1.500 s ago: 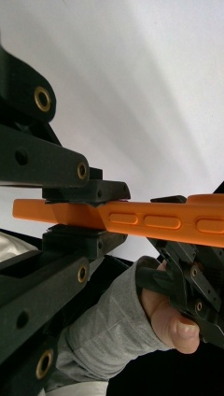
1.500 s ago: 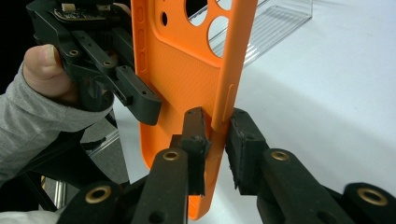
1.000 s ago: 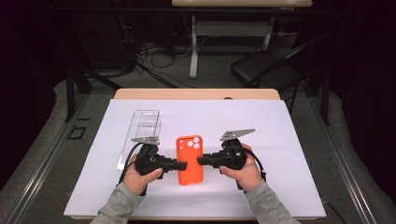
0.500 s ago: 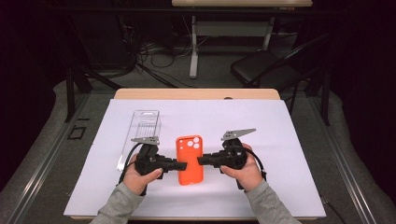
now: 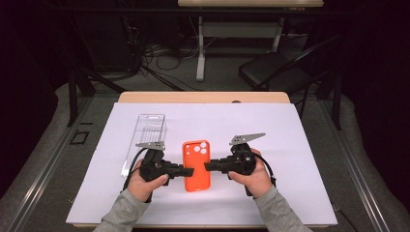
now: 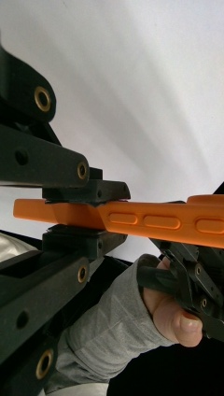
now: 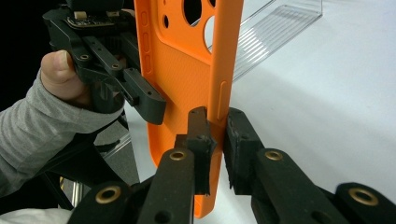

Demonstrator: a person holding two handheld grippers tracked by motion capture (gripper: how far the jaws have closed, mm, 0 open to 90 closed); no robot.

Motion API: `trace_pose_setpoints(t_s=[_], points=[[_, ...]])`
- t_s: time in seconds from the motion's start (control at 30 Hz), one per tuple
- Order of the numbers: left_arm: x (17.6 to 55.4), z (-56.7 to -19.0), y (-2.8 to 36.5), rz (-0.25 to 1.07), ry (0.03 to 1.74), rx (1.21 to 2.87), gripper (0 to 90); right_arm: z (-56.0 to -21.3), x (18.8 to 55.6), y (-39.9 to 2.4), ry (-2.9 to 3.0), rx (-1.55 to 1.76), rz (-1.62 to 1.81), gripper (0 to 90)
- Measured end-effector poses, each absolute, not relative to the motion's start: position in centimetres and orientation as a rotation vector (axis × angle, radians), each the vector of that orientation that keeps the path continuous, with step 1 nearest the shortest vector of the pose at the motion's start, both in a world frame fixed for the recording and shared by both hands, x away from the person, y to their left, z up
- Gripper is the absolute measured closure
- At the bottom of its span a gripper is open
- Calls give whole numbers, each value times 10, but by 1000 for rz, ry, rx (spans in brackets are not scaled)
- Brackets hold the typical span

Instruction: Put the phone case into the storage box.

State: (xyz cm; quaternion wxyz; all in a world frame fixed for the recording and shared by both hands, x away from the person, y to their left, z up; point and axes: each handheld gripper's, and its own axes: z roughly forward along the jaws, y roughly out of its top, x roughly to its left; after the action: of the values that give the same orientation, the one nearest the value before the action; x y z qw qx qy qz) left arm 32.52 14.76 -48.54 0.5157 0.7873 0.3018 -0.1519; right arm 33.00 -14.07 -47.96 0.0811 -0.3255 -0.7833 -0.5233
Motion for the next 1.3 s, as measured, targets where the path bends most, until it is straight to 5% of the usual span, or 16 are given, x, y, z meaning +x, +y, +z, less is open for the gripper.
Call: trace_pose_setpoints(t_s=[1.3], points=[[326,-486,148,-365,738,1874,746,-480,330,-141,-2340,-993,-1561,820]])
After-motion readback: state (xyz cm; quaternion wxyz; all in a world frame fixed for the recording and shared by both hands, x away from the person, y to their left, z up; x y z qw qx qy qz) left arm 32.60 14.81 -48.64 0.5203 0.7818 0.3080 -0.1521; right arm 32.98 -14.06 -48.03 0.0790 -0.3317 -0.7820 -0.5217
